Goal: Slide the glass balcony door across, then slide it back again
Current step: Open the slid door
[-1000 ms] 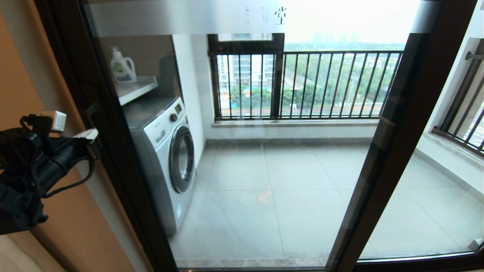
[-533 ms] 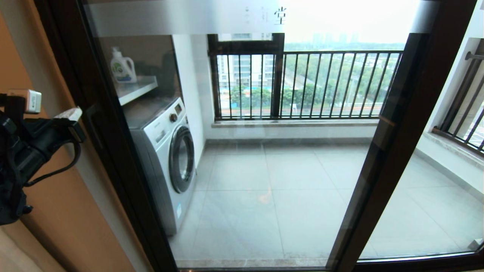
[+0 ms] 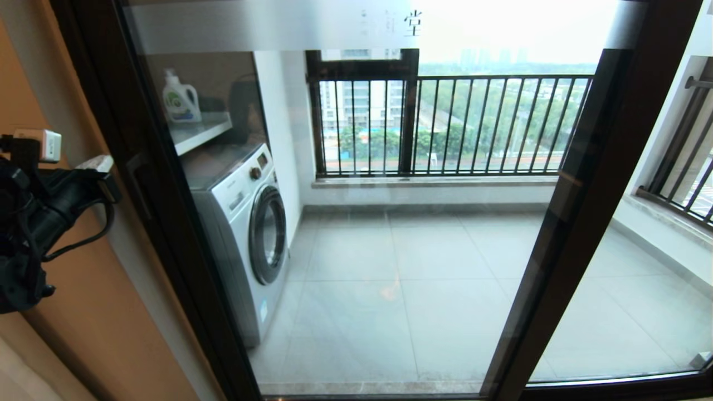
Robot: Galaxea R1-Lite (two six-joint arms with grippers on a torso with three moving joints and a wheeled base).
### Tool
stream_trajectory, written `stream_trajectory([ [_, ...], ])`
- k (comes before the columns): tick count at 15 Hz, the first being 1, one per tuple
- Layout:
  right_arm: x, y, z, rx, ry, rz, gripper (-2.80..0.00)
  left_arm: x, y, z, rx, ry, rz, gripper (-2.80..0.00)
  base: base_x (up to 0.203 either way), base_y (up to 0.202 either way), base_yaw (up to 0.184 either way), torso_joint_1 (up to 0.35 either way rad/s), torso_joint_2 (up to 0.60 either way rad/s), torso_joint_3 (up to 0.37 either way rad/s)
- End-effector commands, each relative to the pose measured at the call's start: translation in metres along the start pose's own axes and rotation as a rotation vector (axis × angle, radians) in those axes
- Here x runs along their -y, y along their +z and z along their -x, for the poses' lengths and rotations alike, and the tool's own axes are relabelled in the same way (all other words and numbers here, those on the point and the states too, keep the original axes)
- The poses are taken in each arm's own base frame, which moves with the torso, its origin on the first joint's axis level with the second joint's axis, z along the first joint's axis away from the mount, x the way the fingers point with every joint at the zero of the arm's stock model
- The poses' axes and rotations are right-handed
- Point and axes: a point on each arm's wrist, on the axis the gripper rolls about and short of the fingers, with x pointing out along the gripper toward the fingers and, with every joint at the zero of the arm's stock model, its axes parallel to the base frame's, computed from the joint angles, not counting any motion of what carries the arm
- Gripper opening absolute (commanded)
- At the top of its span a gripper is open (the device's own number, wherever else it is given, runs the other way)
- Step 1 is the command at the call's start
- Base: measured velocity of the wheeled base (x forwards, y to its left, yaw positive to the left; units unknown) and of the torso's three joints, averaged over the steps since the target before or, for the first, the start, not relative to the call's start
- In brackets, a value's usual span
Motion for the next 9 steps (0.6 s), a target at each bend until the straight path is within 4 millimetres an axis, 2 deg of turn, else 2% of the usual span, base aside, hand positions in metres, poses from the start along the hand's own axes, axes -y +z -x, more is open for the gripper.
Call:
stream_trajectory([
  [1,0.0,-0.003,-0.001,-0.013,0.0,0.0,-2.8,0.0,-0.018,-0.005,-0.034,-0.003,0.005,-2.8,0.0,0.0,0.0,0.0,0.0,0.0],
  [4,0.0,-0.003,-0.001,-0.013,0.0,0.0,-2.8,0.0,-0.031,-0.009,-0.055,-0.002,-0.027,-2.8,0.0,0.0,0.0,0.0,0.0,0.0],
  [9,0.0,-0.003,-0.001,-0.013,0.0,0.0,-2.8,-0.005,-0.025,-0.028,0.006,0.019,-0.043,-2.8,0.0,0.0,0.0,0.0,0.0,0.0],
])
